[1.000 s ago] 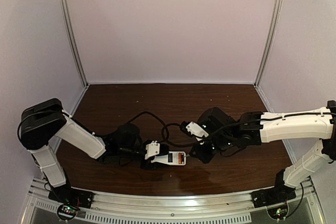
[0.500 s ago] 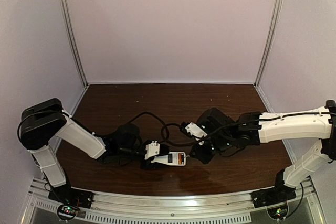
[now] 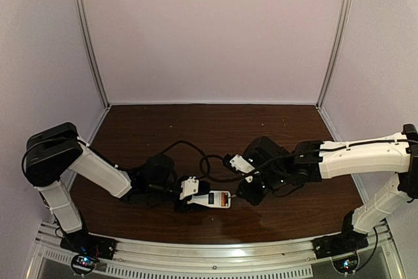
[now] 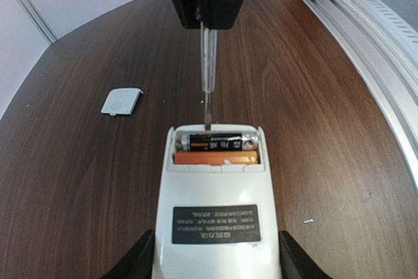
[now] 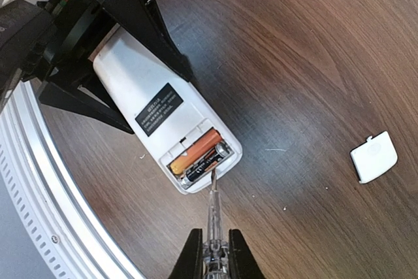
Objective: Unload the batteries from the remote control
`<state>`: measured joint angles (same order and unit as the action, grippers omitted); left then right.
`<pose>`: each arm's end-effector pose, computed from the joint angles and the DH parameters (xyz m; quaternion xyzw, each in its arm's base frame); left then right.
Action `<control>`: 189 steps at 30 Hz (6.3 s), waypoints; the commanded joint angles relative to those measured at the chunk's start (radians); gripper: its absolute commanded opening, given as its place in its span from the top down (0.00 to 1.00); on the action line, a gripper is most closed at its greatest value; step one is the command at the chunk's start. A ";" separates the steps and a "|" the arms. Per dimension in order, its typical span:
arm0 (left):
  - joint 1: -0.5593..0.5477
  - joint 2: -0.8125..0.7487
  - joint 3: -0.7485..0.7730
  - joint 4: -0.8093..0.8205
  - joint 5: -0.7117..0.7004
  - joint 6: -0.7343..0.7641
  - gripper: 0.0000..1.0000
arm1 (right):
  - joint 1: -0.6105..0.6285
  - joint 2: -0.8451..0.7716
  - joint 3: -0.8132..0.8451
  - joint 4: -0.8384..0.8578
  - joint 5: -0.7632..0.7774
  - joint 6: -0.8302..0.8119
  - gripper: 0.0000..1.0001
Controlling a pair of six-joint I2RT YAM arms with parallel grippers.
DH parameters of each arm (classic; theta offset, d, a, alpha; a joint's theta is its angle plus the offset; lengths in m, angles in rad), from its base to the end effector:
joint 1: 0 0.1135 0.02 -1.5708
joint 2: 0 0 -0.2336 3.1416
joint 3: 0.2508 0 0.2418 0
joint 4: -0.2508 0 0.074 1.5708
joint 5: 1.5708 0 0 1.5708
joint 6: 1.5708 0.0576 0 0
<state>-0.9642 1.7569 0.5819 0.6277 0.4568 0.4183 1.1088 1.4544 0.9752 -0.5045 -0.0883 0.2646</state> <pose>0.1594 -0.2743 0.0847 0.6268 0.5836 -0.3187 0.4061 0.1297 0.2719 0.1814 -0.4034 0.8671 0.2159 0.1968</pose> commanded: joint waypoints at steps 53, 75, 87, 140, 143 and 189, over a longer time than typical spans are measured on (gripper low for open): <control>-0.003 -0.001 0.033 -0.016 0.052 0.016 1.00 | 0.067 0.201 0.183 -0.209 0.021 -0.096 1.00; -0.004 -0.012 0.024 0.002 0.080 0.010 1.00 | 0.066 0.044 0.002 -0.010 -0.006 -0.045 1.00; -0.003 -0.038 0.008 0.017 0.100 0.004 1.00 | 0.066 -0.049 -0.101 0.102 0.000 -0.014 1.00; 0.000 -0.005 0.010 0.050 0.093 -0.012 1.00 | 0.059 -0.213 -0.222 0.273 0.027 0.056 1.00; 0.002 -0.002 0.012 0.050 0.094 -0.013 1.00 | 0.059 -0.223 -0.221 0.273 0.038 0.065 1.00; 0.006 0.002 0.018 0.037 0.089 -0.009 1.00 | 0.072 -0.070 -0.168 0.245 -0.079 0.021 1.00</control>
<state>-0.9627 1.7527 0.5823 0.5728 0.5545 0.4110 1.1709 1.3872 0.8036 -0.2707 -0.0711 0.3088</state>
